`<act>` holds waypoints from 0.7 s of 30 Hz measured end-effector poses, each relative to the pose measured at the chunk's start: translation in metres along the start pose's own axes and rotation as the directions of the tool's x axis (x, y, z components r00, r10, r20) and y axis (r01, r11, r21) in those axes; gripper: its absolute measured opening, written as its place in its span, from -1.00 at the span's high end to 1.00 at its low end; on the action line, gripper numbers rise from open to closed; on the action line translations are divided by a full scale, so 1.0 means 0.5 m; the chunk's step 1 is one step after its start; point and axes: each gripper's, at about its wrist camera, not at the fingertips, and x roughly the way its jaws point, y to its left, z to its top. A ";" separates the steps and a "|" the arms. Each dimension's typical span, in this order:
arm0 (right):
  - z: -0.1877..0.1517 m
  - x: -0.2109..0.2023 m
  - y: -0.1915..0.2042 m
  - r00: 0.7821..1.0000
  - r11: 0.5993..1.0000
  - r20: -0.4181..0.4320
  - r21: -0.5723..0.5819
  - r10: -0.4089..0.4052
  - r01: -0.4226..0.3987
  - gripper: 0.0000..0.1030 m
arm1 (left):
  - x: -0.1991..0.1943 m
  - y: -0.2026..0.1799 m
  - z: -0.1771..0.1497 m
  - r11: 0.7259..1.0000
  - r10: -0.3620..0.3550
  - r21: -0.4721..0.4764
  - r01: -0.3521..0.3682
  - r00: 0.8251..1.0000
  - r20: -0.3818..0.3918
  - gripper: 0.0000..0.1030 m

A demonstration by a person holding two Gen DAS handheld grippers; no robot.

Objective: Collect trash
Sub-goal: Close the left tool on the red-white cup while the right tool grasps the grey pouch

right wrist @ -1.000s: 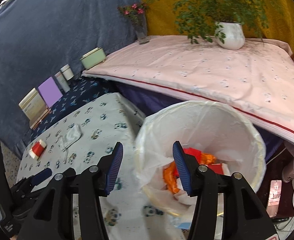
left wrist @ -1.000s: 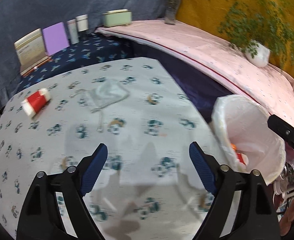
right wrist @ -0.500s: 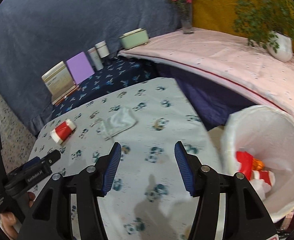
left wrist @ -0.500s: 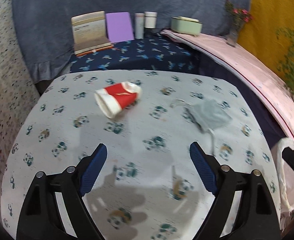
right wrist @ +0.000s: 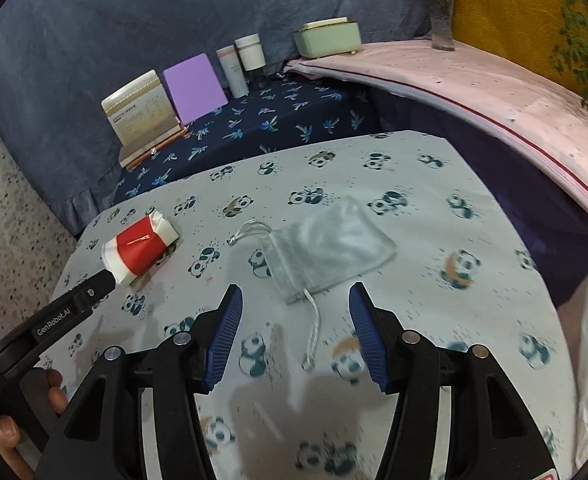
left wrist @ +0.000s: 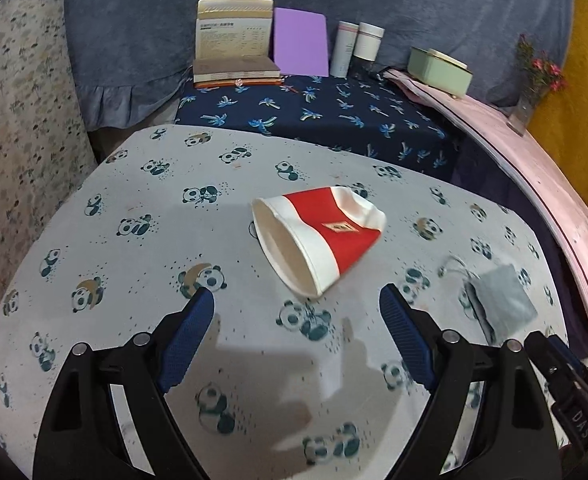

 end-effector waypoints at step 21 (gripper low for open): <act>-0.020 0.072 -0.006 0.995 0.995 -0.070 -0.074 -0.074 0.068 0.75 | 0.012 -0.064 -0.043 0.990 -0.087 0.106 0.093 0.994 -0.065 0.87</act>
